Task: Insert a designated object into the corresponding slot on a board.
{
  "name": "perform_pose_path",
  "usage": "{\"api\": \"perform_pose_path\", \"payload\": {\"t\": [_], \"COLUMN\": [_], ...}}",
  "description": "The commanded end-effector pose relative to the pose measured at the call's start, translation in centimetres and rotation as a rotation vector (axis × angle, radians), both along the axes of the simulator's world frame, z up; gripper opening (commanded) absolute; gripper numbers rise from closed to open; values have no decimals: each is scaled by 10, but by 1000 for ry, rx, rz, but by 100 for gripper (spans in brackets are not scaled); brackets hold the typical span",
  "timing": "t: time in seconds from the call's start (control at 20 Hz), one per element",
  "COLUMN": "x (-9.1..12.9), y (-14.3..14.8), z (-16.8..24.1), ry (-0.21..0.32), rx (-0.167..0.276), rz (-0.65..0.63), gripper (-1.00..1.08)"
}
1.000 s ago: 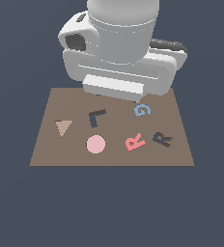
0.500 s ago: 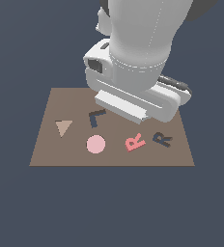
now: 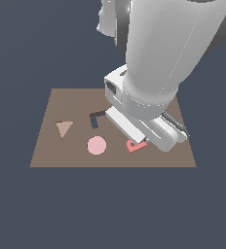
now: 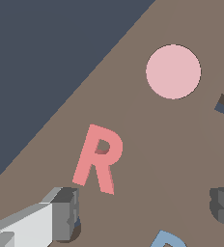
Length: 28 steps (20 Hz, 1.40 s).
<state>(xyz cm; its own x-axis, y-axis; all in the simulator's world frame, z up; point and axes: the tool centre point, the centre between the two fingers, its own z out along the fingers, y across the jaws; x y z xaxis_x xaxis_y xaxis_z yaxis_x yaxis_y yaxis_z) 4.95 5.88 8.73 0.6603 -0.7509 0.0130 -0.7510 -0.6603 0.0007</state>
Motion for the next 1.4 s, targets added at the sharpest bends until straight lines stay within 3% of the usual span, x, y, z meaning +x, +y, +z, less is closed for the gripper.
{"api": "perform_pose_path", "payload": {"t": [0.0,0.6,1.35], "x": [7,28,31], "y": [3,9,9], "z": [-9,-35,-48], "ry": [1,6,7], "rx": [2,10,11], "rz": [-72,-280,-305], "gripper": [100,100,100]}}
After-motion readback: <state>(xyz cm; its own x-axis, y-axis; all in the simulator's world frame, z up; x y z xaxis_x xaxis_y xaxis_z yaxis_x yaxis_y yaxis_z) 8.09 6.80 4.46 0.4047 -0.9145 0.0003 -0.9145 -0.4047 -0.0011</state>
